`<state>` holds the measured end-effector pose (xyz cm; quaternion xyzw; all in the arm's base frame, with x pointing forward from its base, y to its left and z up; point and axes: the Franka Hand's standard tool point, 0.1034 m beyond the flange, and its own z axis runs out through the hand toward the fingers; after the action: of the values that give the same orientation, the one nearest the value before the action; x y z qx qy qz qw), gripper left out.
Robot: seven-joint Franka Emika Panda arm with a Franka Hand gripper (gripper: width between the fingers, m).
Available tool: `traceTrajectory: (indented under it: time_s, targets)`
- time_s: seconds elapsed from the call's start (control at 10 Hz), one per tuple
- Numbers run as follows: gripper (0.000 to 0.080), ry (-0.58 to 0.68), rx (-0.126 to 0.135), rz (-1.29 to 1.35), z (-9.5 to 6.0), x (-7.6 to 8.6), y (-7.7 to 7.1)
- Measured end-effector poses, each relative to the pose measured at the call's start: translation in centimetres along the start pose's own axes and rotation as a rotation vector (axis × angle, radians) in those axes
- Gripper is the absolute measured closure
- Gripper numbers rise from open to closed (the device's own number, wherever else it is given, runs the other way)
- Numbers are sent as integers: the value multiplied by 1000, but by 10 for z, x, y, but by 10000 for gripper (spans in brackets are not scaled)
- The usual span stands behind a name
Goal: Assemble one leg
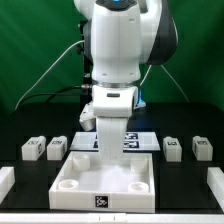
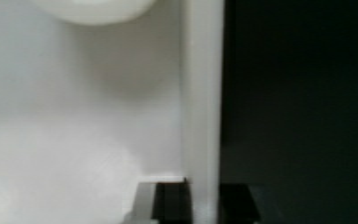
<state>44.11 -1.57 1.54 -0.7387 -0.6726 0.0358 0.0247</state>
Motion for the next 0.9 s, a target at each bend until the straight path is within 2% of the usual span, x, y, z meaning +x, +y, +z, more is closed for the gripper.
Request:
traceTrajectory:
  time_s: [0.3, 0.4, 0.5, 0.7, 0.9]
  targets:
    - [739, 0, -1, -1, 0, 1, 0]
    - [739, 5, -10, -19, -3, 12, 5]
    - [739, 13, -16, -32, -6, 29, 12]
    - [739, 44, -43, -65, -9, 71, 34]
    - [739, 63, -52, -45, -9, 97, 46]
